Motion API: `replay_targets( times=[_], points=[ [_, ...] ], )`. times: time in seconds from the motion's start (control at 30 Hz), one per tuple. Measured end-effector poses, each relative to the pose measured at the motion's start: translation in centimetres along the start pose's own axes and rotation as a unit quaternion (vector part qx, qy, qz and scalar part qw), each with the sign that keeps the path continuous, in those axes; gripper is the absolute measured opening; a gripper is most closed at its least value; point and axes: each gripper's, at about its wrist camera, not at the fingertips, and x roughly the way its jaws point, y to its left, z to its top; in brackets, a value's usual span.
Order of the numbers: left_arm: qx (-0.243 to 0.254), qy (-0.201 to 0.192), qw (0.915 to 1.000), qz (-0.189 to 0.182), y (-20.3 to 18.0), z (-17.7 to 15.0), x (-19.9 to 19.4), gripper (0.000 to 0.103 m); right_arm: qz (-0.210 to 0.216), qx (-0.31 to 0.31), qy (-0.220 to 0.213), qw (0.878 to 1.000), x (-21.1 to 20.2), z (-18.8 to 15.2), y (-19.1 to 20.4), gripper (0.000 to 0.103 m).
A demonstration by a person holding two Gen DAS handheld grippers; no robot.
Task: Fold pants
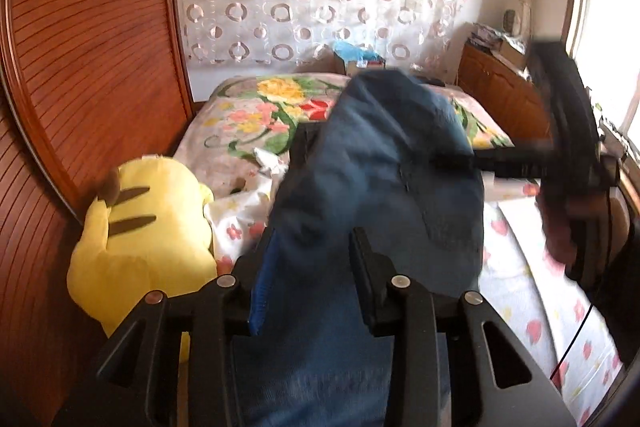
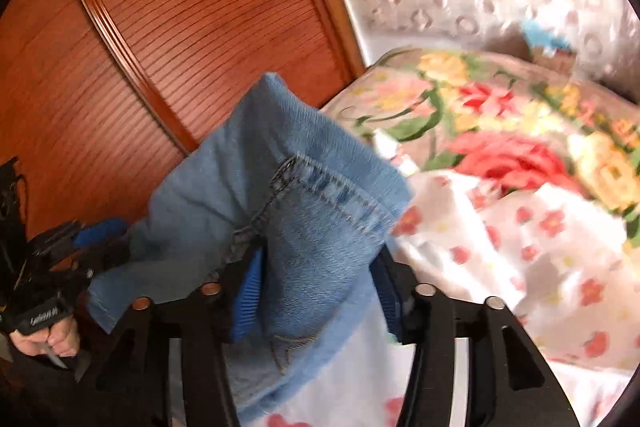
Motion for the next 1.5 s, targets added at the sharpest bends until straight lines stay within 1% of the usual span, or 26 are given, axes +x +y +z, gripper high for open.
replay_targets(
  times=[0.1,0.17,0.23,0.27,0.3,0.33,0.4,0.5,0.57,0.63,0.67,0.77,0.83,0.9,0.93,1.0,1.03,1.1,1.17,1.2,1.27,1.37,1.5],
  points=[
    [0.006,0.010,0.9999,0.009,-0.4,-1.4,0.3,0.037,-0.038,-0.025,-0.025,0.999,-2.1,0.4,0.4,0.059],
    [0.013,0.013,0.9997,0.019,-0.6,-2.0,0.4,0.037,-0.042,-0.030,-0.055,0.997,-3.9,-0.1,1.3,0.059],
    [0.013,0.020,0.9995,0.022,-0.6,-2.4,0.7,0.037,-0.034,-0.041,-0.087,0.995,-5.1,-0.5,2.1,0.059],
    [0.011,0.022,0.9995,0.022,-0.6,-2.6,0.9,0.037,-0.025,-0.048,-0.099,0.994,-5.5,-0.5,2.5,0.056],
    [0.009,0.023,0.9995,0.022,-0.5,-2.7,1.0,0.037,-0.009,-0.057,-0.106,0.993,-5.5,-0.6,3.0,0.052],
    [0.008,0.022,0.9995,0.022,-0.6,-2.8,0.9,0.037,0.002,-0.066,-0.109,0.992,-5.2,-0.9,3.4,0.051],
    [0.004,0.021,0.9995,0.022,-0.6,-3.1,1.0,0.037,0.009,-0.089,-0.105,0.991,-4.0,-1.0,4.3,0.051],
    [-0.004,0.023,0.9995,0.023,-0.3,-3.8,1.5,0.037,-0.025,-0.116,-0.079,0.990,0.1,-0.7,4.6,0.051],
    [-0.008,0.020,0.9995,0.023,-0.3,-4.0,1.5,0.037,-0.032,-0.109,-0.059,0.992,2.1,0.2,3.5,0.051],
    [-0.017,0.016,0.9995,0.020,-0.1,-4.2,1.5,0.037,-0.014,-0.091,-0.038,0.995,3.9,0.9,2.8,0.051],
    [-0.021,0.013,0.9995,0.019,0.0,-4.2,1.4,0.037,-0.008,-0.085,-0.034,0.996,4.4,0.9,2.3,0.051],
    [-0.024,0.008,0.9995,0.020,-0.2,-4.2,1.2,0.037,0.002,-0.070,-0.039,0.997,4.7,1.5,1.3,0.051],
    [-0.026,0.006,0.9994,0.024,-0.5,-4.2,1.0,0.037,-0.004,-0.066,-0.046,0.997,3.3,1.5,1.6,0.051],
    [-0.026,0.002,0.9991,0.033,-0.8,-4.2,0.6,0.037,-0.022,-0.068,-0.052,0.996,2.0,0.9,2.1,0.051],
    [-0.026,-0.002,0.9990,0.036,-0.9,-4.2,0.4,0.037,-0.032,-0.069,-0.054,0.996,1.4,0.1,2.7,0.051],
    [-0.031,-0.009,0.9988,0.038,-1.2,-4.2,-0.1,0.037,-0.031,-0.070,-0.059,0.995,-0.3,-0.7,3.5,0.051],
    [-0.032,-0.011,0.9987,0.038,-1.3,-4.2,-0.4,0.037,-0.032,-0.071,-0.061,0.995,-1.4,-1.7,4.4,0.051],
    [-0.031,-0.017,0.9986,0.040,-1.7,-4.3,-1.1,0.038,-0.036,-0.070,-0.062,0.995,-2.2,-3.1,5.2,0.051],
    [-0.026,-0.026,0.9985,0.041,-2.3,-4.3,-1.8,0.046,-0.033,-0.072,-0.067,0.995,-3.9,-4.4,5.9,0.051],
    [-0.021,-0.033,0.9984,0.042,-2.8,-4.4,-2.5,0.047,-0.035,-0.072,-0.071,0.994,-4.9,-5.1,6.2,0.051],
    [-0.014,-0.040,0.9982,0.042,-3.7,-4.4,-3.4,0.047,-0.039,-0.072,-0.076,0.994,-6.8,-6.3,6.8,0.051],
    [-0.006,-0.052,0.9981,0.034,-5.0,-4.6,-5.1,0.047,-0.043,-0.067,-0.090,0.993,-10.7,-8.7,7.7,0.051],
    [0.008,-0.068,0.9973,0.029,-7.2,-4.8,-7.3,0.048,-0.061,-0.068,-0.104,0.990,-15.0,-11.9,8.4,0.051]
  ],
)
